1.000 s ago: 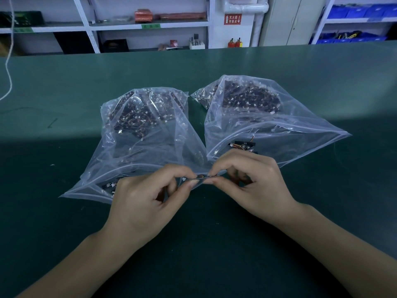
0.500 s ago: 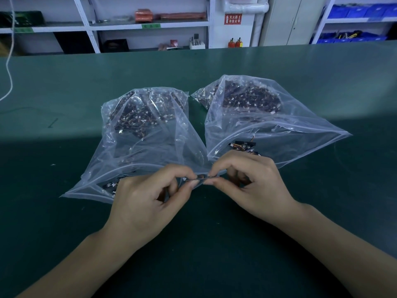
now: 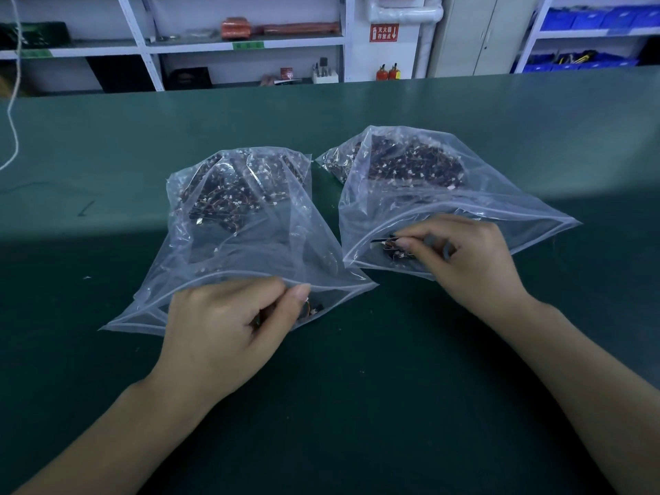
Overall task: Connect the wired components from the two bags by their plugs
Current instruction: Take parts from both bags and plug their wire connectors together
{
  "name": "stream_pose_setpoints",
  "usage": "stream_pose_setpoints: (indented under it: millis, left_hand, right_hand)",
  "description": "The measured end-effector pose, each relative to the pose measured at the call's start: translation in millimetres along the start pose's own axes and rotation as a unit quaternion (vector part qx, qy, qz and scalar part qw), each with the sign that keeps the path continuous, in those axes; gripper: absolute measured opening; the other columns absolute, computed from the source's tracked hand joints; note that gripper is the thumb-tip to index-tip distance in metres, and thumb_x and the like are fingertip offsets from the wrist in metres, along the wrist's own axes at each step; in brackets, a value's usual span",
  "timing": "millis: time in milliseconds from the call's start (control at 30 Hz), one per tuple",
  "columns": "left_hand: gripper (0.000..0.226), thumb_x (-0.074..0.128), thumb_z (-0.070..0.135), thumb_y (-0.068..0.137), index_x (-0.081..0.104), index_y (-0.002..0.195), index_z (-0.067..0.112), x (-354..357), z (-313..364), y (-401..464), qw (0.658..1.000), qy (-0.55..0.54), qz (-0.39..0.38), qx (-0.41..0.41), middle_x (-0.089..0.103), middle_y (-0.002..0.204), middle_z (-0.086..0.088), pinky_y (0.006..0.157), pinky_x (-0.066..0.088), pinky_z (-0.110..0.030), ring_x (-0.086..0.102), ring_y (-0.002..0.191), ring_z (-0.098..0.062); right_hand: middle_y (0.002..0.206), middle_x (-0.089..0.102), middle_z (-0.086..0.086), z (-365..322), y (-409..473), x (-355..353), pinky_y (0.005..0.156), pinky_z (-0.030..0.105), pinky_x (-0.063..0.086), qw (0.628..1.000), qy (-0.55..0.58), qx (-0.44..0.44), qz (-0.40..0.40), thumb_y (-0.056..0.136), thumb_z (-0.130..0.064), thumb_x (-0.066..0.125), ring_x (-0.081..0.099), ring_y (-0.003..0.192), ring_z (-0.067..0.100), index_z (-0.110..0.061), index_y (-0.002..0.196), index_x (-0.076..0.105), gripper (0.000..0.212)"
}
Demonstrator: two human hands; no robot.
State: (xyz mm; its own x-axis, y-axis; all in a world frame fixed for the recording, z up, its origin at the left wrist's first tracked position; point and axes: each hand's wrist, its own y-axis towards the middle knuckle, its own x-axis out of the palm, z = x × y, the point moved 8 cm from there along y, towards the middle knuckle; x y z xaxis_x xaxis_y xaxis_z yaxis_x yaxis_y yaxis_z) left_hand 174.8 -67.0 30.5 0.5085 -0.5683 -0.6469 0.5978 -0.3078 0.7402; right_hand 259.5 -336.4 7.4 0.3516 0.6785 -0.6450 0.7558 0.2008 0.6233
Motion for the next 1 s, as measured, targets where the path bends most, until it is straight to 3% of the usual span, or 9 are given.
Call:
stream_pose_setpoints:
  millis: [100, 200, 333, 400, 500, 667, 767, 900, 1000]
  left_hand:
    - [0.049, 0.059, 0.029, 0.109, 0.057, 0.061, 0.019, -4, -2, 0, 0.999, 0.045, 0.012, 0.027, 0.048, 0.057, 0.011, 0.048, 0.045, -0.037, 0.050, 0.053, -0.014]
    - [0.032, 0.065, 0.031, 0.104, 0.075, 0.076, 0.020, 2, -6, 1, 0.997, 0.070, -0.014, 0.024, 0.068, 0.072, 0.011, 0.059, 0.053, -0.038, 0.067, 0.072, -0.016]
    - [0.021, 0.070, 0.039, 0.100, 0.082, 0.093, 0.024, 11, -8, 1, 0.996, 0.053, -0.061, 0.024, 0.075, 0.089, 0.014, 0.074, 0.058, -0.039, 0.070, 0.086, -0.016]
    - [0.024, 0.069, 0.045, 0.099, 0.082, 0.095, 0.025, 15, -9, 1, 0.995, 0.057, -0.079, 0.023, 0.075, 0.089, 0.015, 0.075, 0.057, -0.038, 0.069, 0.086, -0.015]
    - [0.023, 0.070, 0.046, 0.098, 0.082, 0.094, 0.027, 19, -10, -2, 0.993, 0.054, -0.101, 0.013, 0.073, 0.086, 0.016, 0.075, 0.058, -0.039, 0.069, 0.084, -0.014]
    - [0.030, 0.060, 0.053, 0.097, 0.082, 0.092, 0.033, 27, -14, -5, 0.991, 0.021, -0.130, -0.030, 0.072, 0.089, 0.022, 0.075, 0.047, -0.022, 0.066, 0.086, -0.006]
    - [0.028, 0.061, 0.051, 0.095, 0.083, 0.091, 0.034, 29, -15, -8, 0.990, 0.001, -0.133, -0.045, 0.070, 0.088, 0.022, 0.071, 0.052, -0.024, 0.063, 0.089, -0.003]
    - [0.015, 0.072, 0.035, 0.099, 0.083, 0.093, 0.028, 21, -9, -5, 0.997, -0.014, -0.077, -0.024, 0.070, 0.092, 0.019, 0.069, 0.055, -0.031, 0.065, 0.090, -0.008]
    - [0.013, 0.071, 0.027, 0.103, 0.080, 0.098, 0.021, 11, -5, -5, 0.998, -0.049, -0.016, -0.018, 0.072, 0.096, 0.015, 0.070, 0.054, -0.033, 0.066, 0.087, -0.009]
  right_hand:
    - [0.085, 0.070, -0.020, 9, 0, -6, 0.064, 0.035, 0.053, 0.997, -0.059, 0.035, 0.024, 0.096, -0.029, 0.078, 0.056, 0.070, -0.003, -0.031, 0.098, 0.082, 0.005]
    - [0.081, 0.066, -0.024, 19, -2, -12, 0.062, 0.024, 0.044, 0.992, -0.095, 0.076, 0.033, 0.095, -0.034, 0.077, 0.055, 0.069, -0.010, -0.036, 0.097, 0.081, 0.004]
    - [0.077, 0.064, -0.027, 29, -4, -11, 0.068, 0.028, 0.041, 0.983, -0.126, 0.133, 0.027, 0.094, -0.042, 0.076, 0.055, 0.070, 0.002, -0.039, 0.106, 0.075, 0.012]
    - [0.077, 0.065, -0.026, 24, -5, -7, 0.067, 0.028, 0.042, 0.985, -0.115, 0.128, 0.021, 0.095, -0.041, 0.075, 0.054, 0.068, 0.002, -0.039, 0.106, 0.074, 0.011]
    - [0.074, 0.064, -0.023, 12, -6, -3, 0.061, 0.020, 0.039, 0.989, -0.101, 0.108, 0.019, 0.095, -0.038, 0.074, 0.057, 0.072, -0.004, -0.040, 0.088, 0.071, 0.008]
    - [0.071, 0.061, -0.015, -4, -9, 2, 0.060, 0.025, 0.039, 0.993, -0.045, 0.105, 0.023, 0.094, -0.035, 0.070, 0.058, 0.066, 0.012, -0.035, 0.083, 0.065, 0.012]
    - [0.070, 0.059, -0.015, -15, -13, 10, 0.059, 0.026, 0.037, 0.995, -0.006, 0.100, 0.008, 0.097, -0.034, 0.064, 0.055, 0.062, 0.016, -0.030, 0.084, 0.065, 0.014]
    - [0.056, 0.046, -0.007, -31, -17, 11, 0.055, 0.028, 0.034, 0.997, 0.049, 0.060, 0.016, 0.101, -0.031, 0.059, 0.044, 0.052, 0.019, -0.017, 0.077, 0.062, 0.028]
    - [0.062, 0.044, -0.018, -56, -19, 8, 0.057, 0.018, 0.033, 0.994, 0.106, -0.027, 0.016, 0.102, -0.022, 0.061, 0.042, 0.052, 0.010, -0.015, 0.086, 0.067, 0.018]
